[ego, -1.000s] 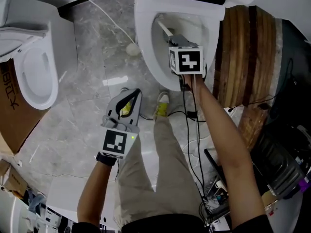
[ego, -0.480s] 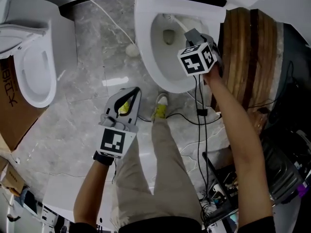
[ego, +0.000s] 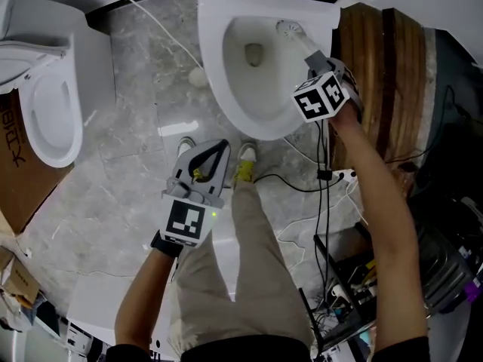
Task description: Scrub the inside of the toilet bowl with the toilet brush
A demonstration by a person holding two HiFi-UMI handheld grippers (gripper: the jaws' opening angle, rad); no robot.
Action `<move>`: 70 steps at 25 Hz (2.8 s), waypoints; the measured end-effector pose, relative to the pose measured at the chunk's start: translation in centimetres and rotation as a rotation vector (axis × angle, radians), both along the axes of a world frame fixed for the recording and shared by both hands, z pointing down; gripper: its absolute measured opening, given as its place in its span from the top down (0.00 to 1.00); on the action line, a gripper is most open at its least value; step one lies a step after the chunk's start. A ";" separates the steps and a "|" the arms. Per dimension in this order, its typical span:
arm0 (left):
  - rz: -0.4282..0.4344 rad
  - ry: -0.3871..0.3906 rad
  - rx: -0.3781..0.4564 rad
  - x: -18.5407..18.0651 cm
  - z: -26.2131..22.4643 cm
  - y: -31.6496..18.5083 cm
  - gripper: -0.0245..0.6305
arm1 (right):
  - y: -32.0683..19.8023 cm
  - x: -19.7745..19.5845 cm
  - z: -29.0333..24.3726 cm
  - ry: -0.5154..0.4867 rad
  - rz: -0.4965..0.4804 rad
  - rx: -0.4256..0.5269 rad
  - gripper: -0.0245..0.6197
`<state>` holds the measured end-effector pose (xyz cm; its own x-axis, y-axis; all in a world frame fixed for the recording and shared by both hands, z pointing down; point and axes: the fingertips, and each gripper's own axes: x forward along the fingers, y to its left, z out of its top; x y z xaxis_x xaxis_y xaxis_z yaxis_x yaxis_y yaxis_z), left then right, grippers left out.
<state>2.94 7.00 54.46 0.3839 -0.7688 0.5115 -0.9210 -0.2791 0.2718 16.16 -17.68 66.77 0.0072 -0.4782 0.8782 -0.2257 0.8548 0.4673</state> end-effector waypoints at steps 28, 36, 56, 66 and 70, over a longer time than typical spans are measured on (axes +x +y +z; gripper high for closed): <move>-0.035 -0.011 -0.019 -1.9 2.0 2.2 0.94 | 4.5 -1.8 5.7 0.364 -0.704 0.005 0.71; -0.017 -0.017 0.013 -2.4 0.2 1.3 0.94 | 6.6 -0.3 3.6 0.374 -0.462 0.004 0.71; -0.073 0.030 0.030 -6.7 -1.5 4.2 0.94 | 15.5 1.0 0.1 0.292 -0.238 -0.264 0.71; -0.096 -0.019 0.001 -12.4 -0.5 4.7 0.94 | 16.3 -1.1 -0.8 0.110 0.073 -0.474 0.71; -0.192 -0.011 -0.029 -12.8 0.1 3.8 0.94 | 16.4 -0.5 -0.9 0.031 0.214 -0.583 0.71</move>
